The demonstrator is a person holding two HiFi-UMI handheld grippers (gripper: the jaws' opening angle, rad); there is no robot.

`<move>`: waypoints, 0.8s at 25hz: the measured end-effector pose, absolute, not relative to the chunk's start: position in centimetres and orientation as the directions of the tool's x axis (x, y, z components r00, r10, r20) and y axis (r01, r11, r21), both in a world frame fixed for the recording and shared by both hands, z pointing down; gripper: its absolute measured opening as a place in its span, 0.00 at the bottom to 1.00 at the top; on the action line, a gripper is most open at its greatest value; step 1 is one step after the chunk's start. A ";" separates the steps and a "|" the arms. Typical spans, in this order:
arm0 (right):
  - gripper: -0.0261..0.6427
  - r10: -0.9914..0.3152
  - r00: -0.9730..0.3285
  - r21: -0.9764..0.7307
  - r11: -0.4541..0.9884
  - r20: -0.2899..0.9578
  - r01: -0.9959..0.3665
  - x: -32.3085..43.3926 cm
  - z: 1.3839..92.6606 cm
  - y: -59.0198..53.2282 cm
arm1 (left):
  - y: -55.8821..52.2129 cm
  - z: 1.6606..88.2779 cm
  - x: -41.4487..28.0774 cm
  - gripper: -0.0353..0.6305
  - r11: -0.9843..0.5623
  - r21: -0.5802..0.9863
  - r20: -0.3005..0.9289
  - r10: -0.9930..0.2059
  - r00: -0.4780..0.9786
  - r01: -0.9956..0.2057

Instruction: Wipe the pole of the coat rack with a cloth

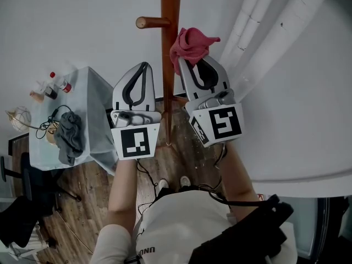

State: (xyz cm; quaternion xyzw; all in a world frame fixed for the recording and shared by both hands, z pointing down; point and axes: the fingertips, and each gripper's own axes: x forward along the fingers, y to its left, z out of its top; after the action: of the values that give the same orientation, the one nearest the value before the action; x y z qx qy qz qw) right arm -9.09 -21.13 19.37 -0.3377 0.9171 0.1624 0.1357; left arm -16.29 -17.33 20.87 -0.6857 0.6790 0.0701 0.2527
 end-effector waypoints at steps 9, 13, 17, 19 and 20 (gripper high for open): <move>0.15 -0.594 -0.743 0.201 0.723 -0.309 -0.661 -9.4 21.8 -21.2 | -17.8 22.0 -16.6 0.07 0.044 -0.245 -0.408 -0.911 0.062 -0.969; 0.15 -0.602 -0.746 0.197 0.725 -0.286 -0.660 -9.4 23.1 -21.1 | -17.9 22.7 -16.7 0.07 0.038 -0.244 -0.395 -0.917 0.064 -0.969; 0.15 -0.610 -0.746 0.189 0.726 -0.269 -0.661 -9.5 24.0 -21.0 | -18.0 23.1 -16.7 0.07 0.030 -0.239 -0.386 -0.920 0.067 -0.971; 0.15 -0.616 -0.744 0.180 0.726 -0.261 -0.664 -9.5 24.5 -21.0 | -18.0 23.3 -16.7 0.07 0.027 -0.238 -0.383 -0.921 0.068 -0.971; 0.15 -0.619 -0.742 0.173 0.726 -0.256 -0.666 -9.5 24.8 -21.0 | -18.0 23.4 -16.7 0.07 0.026 -0.238 -0.380 -0.922 0.069 -0.971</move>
State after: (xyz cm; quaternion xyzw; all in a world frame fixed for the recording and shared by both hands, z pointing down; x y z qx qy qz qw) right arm -9.51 -20.99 24.80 -0.3474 0.9246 0.1274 0.0904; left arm -16.67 -18.00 23.43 -0.6959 0.6802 0.0543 0.2238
